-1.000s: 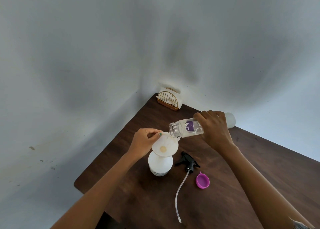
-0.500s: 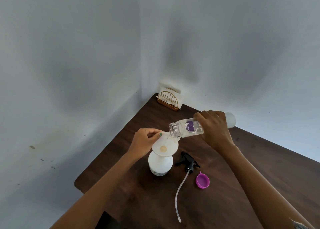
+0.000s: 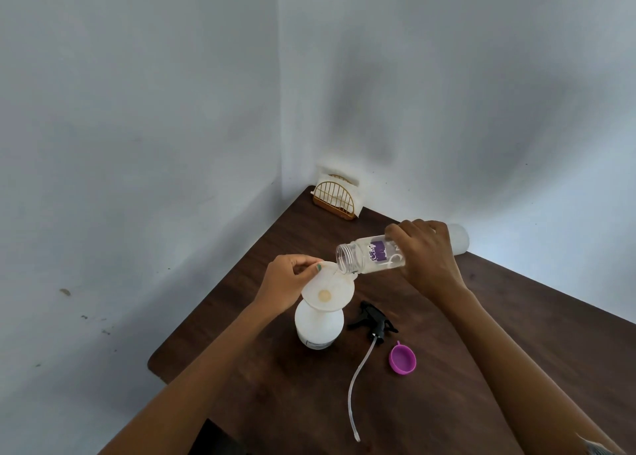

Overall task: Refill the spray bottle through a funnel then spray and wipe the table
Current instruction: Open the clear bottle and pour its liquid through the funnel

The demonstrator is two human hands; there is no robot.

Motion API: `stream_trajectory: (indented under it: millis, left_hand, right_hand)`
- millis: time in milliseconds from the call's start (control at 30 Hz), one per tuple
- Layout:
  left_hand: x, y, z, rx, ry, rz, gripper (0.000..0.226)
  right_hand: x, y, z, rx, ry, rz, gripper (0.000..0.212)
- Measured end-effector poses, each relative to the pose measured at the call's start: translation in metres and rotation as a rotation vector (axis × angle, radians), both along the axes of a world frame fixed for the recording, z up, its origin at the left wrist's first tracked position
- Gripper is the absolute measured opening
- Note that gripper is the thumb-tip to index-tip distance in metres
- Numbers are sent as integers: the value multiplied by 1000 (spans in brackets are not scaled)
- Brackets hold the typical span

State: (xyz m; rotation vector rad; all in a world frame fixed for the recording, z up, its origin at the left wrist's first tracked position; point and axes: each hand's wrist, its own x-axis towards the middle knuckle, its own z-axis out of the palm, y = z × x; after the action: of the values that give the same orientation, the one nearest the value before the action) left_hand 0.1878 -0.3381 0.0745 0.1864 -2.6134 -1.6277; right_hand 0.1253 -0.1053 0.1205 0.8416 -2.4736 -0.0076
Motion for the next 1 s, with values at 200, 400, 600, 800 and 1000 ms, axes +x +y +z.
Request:
stream_trajectory:
  millis: [200, 400, 600, 800, 1000]
  left_hand:
    - [1, -1, 1, 0, -1, -9, 26]
    - [1, 0, 1, -10, 3, -6, 26]
    - [2, 0, 2, -5, 6, -5, 26]
    - [2, 0, 3, -11, 8, -5, 26]
    - [3, 0, 2, -15, 12, -3, 26]
  right_hand:
    - [-2, 1, -1, 11, 3, -4, 67]
    - [-1, -1, 0, 9, 2, 1, 69]
    - [-2, -1, 0, 25, 11, -3, 73]
    - [-2, 0, 1, 37, 10, -17, 66]
    - [-2, 1, 2, 32, 6, -17, 72]
